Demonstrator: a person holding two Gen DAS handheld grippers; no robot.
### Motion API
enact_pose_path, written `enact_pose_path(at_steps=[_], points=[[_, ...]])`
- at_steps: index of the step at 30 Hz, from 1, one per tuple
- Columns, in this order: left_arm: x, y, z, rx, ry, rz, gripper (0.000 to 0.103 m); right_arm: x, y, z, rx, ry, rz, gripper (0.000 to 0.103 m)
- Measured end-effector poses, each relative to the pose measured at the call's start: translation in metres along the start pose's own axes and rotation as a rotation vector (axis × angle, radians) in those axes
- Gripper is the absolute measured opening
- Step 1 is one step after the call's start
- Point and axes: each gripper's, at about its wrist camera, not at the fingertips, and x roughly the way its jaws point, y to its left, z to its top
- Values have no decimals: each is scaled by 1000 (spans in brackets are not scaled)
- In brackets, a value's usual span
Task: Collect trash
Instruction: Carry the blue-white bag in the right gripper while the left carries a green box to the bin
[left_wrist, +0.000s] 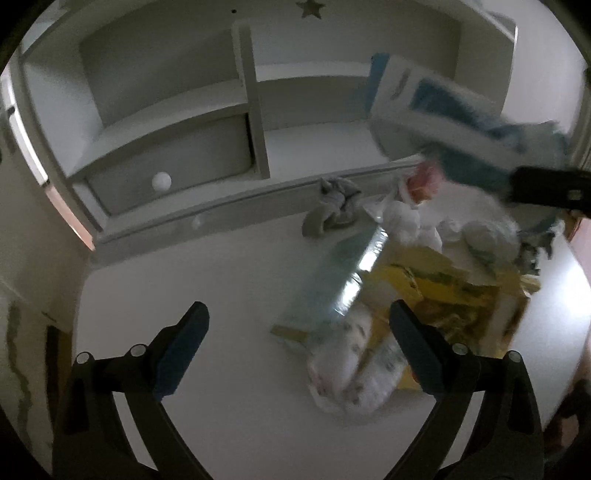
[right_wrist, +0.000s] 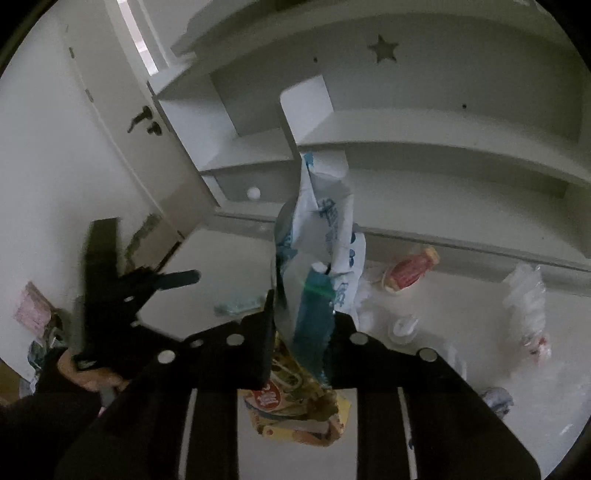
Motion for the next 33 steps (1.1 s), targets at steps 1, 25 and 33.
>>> enact_pose_path(at_steps=[1,25,33], points=[[2,-3,2,17,9,3,90,-2,1,-1,-2,-2,1,21],[-85,-82,28,24,-151,-107,10,-188,-88,-110,195,-204,-299,21],[-103,-307,12,269,-149,-541,10,-299,-172,-257,471,-192,-624,21]])
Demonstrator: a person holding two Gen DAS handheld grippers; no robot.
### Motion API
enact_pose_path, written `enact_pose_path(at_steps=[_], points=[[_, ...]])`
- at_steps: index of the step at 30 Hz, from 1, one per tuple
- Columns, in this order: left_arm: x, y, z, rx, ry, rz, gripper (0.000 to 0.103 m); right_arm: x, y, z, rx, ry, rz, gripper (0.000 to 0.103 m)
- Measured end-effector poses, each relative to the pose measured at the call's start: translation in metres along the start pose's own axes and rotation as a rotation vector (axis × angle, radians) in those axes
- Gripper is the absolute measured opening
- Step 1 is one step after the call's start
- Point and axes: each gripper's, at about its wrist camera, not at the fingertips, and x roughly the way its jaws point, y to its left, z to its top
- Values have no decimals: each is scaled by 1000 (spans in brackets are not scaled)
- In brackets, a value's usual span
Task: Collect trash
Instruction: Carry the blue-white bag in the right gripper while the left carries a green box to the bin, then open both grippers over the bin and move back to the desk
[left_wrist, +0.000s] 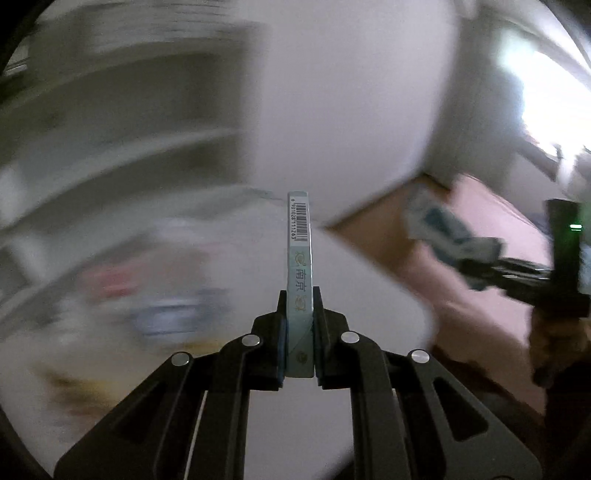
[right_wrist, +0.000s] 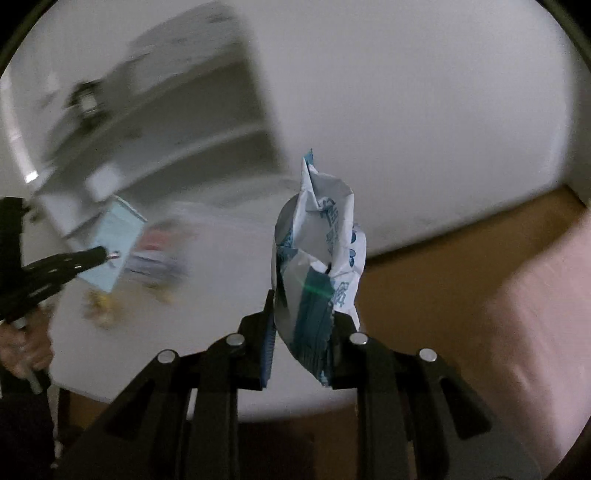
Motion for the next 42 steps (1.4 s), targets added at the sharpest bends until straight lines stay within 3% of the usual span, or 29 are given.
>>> enact_pose_path(at_steps=[5,8,12,20,25,31,33,35,40,42], points=[[81,-116,-17,139,118,-225,10,-5,-104,-59,165,82,-140,21],[134,-169,-41,213,214,-287,10,9,-151,-101,238,167,-171,21],[195,-202,-77,274,317,-320,11,40,-181,-137,283,263,-159,21],[300,-206,-126,276,484,-279,11,114,-209,-182,310,416,-92,21],[336,-211,-130,254,530,-256,11,139,-207,-185,308,447,-69,21],[342,-206,-126,233,533,-238,13,151,-216,-169,299,437,-57,21],[338,-208,-127,238,536,-229,29,151,-218,-165,298,437,-47,30],[336,-209,-125,236,526,-228,45,149,-219,-160,289,423,-54,59],[325,-215,-123,249,514,-246,50,137,-217,-150,292,392,-68,63],[314,-220,-119,265,500,-254,57,123,-219,-145,299,366,-81,63]])
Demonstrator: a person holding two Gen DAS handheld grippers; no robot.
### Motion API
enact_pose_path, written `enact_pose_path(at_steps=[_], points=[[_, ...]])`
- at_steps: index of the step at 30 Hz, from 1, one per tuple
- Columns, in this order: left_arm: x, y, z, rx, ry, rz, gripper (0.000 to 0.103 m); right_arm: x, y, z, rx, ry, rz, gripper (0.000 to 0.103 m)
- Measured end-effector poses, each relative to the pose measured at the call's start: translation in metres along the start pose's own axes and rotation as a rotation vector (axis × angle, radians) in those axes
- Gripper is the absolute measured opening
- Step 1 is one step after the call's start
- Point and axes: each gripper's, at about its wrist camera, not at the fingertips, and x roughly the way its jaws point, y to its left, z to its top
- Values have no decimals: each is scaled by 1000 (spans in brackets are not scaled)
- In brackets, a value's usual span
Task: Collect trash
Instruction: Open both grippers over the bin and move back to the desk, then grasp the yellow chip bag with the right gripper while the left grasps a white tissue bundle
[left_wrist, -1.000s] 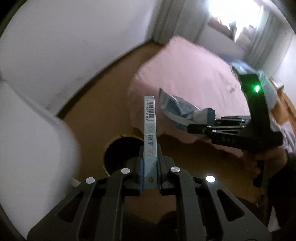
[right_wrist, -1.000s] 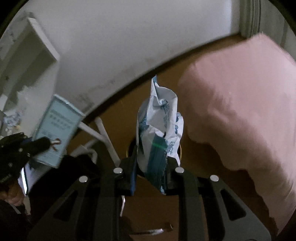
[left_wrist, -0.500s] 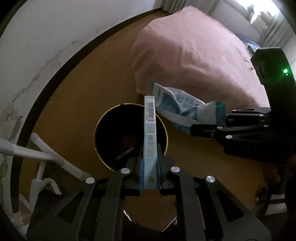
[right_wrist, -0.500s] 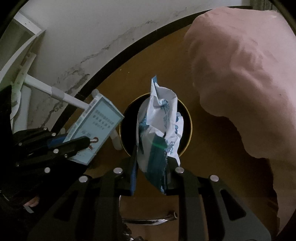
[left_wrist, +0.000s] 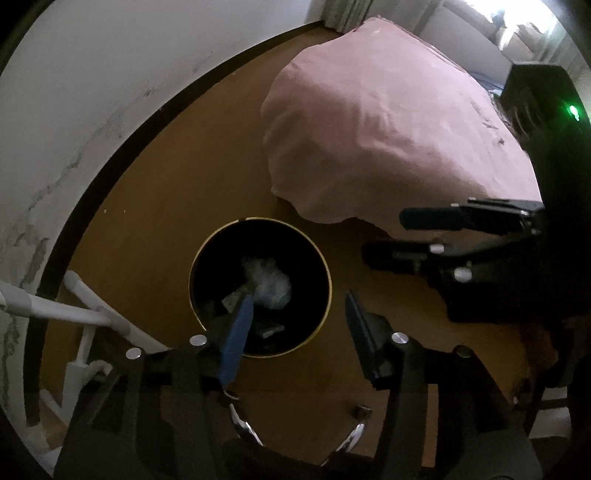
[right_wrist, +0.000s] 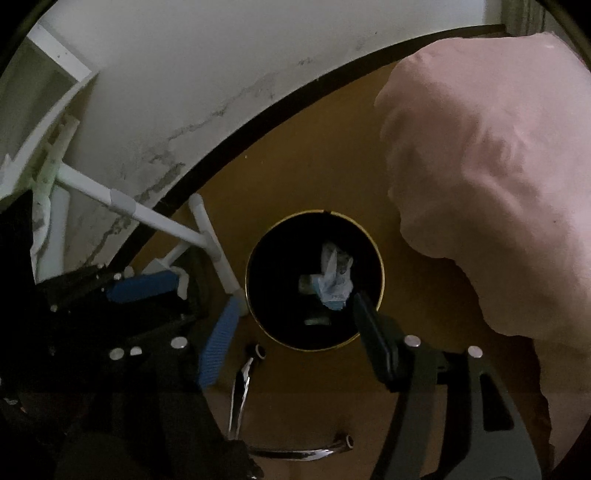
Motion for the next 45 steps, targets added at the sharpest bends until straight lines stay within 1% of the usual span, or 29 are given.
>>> enact_pose_path(at_steps=[1,3,4,5,6,7,8,10,11,13,14,17,18,19,21,22,24,28,31,34,35,36,38,39,40,41,42,43,45], points=[[-7,-4,0,11,-11,-3,60,-10,-1,0,5,-16,-5,63],[-31,-18,-1,40,-49,-6,78,-31,-2,0,8,-53,-28,66],[-49,-26,-2,60,-81,-2,82,-43,-1,0,2,-77,-45,70],[-66,-32,-4,73,-110,-1,90,-62,4,1,-14,-116,-73,72],[-83,-37,-5,78,-139,-2,93,-76,9,1,-28,-143,-88,73],[-99,-40,-7,76,-165,1,93,-90,15,2,-45,-173,-94,75],[-122,-42,-11,65,-203,5,94,-107,25,3,-63,-206,-96,79],[-171,-37,-23,31,-273,30,96,-136,55,7,-115,-282,-86,83],[-187,-31,-28,15,-299,43,96,-150,81,9,-161,-319,-62,83],[-224,-12,-45,-37,-355,101,96,-162,127,12,-247,-353,-15,84],[-245,3,-56,-78,-378,150,96,-163,147,14,-283,-360,9,84],[-297,60,-101,-237,-429,307,96,-157,244,13,-447,-345,147,84],[-308,75,-114,-281,-435,344,96,-153,268,12,-483,-335,184,84],[-325,100,-137,-355,-438,395,96,-147,301,10,-534,-318,233,84],[-348,134,-172,-465,-439,453,96,-137,355,1,-621,-282,304,84],[-364,157,-199,-538,-444,485,96,-133,379,-2,-659,-266,335,83],[-384,186,-239,-636,-445,532,96,-122,432,-17,-745,-225,401,84],[-417,231,-314,-778,-428,627,96,-98,515,-41,-849,-123,503,83],[-427,251,-353,-831,-419,649,96,-74,557,-49,-875,-68,516,83],[-437,269,-380,-846,-421,630,96,-51,584,-50,-891,-35,481,79],[-436,270,-381,-844,-419,626,96,-43,595,-52,-897,-25,469,76],[-433,277,-383,-843,-412,621,96,-38,597,-53,-901,-20,457,75],[-429,289,-384,-827,-406,601,96,-25,609,-52,-909,-3,438,69],[-426,294,-383,-813,-408,590,96,-20,611,-52,-910,9,432,67],[-424,298,-381,-805,-407,584,96,-15,608,-48,-910,20,431,62],[-421,304,-378,-800,-403,576,96,-10,611,-47,-911,35,430,53],[-419,311,-376,-794,-400,563,96,-8,612,-46,-911,48,430,41],[-417,314,-373,-791,-398,561,96,-8,612,-45,-906,55,426,17],[-414,322,-368,-786,-386,565,96,-19,611,-43,-895,23,439,14]])
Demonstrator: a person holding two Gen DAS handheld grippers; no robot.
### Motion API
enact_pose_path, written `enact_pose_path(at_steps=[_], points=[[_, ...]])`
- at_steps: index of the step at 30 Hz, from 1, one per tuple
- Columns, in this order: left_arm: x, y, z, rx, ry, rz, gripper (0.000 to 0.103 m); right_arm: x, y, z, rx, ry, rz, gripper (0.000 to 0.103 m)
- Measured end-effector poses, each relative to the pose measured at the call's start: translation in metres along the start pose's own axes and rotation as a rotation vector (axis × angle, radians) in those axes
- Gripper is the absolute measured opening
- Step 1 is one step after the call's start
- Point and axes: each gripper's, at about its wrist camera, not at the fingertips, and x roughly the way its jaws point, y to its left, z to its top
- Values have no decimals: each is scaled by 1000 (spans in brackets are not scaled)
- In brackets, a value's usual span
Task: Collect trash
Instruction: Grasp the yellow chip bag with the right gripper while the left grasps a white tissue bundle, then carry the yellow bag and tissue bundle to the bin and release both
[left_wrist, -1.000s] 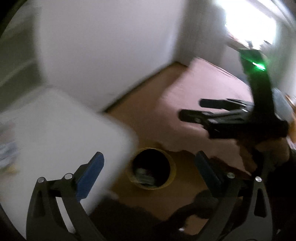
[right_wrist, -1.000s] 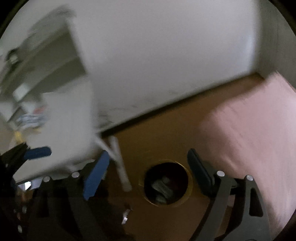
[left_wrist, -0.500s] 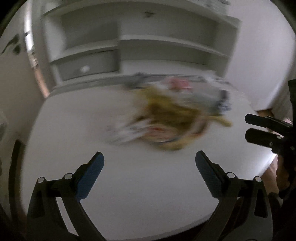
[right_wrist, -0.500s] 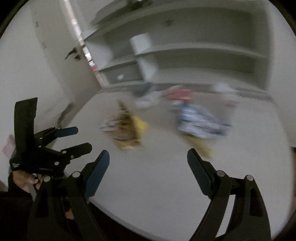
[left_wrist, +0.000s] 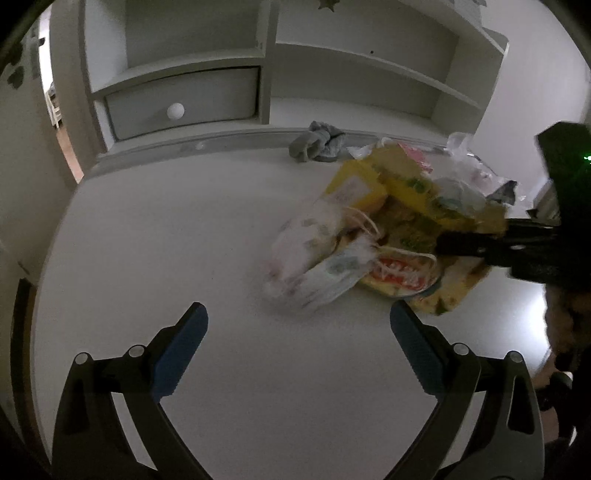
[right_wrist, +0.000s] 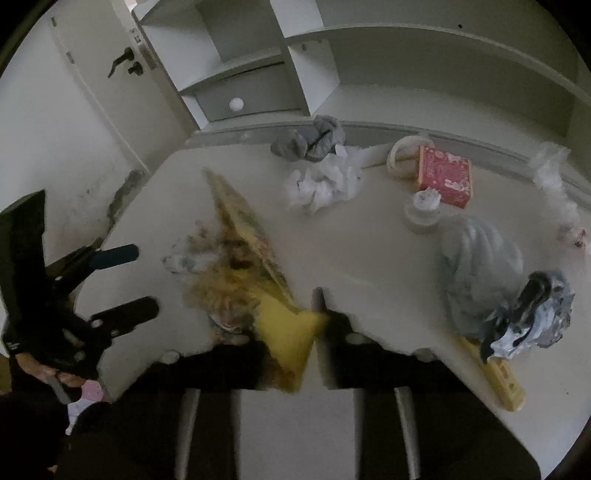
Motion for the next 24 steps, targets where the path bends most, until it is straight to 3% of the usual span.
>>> enact_pose_path(at_steps=[5,13,18,19,20,22,24], points=[[13,-4,12,31,7,8,96,-37,7,5,-40,-82,-35,14],[32,-9,19,64,33,51,94,-68,-1,-5,-45,-116,-65,14],[40,-22,20,117,41,88,63,-94,-15,-18,-26,-147,-96,14],[39,-26,22,122,39,84,36,-102,-19,-22,-21,-157,-109,14],[37,-30,24,111,52,92,27,-112,-23,-26,-11,-172,-122,14],[28,-40,26,83,43,108,26,-131,-33,-35,14,-199,-149,14],[11,-70,32,99,-3,59,25,-160,-50,-50,56,-241,-194,14]])
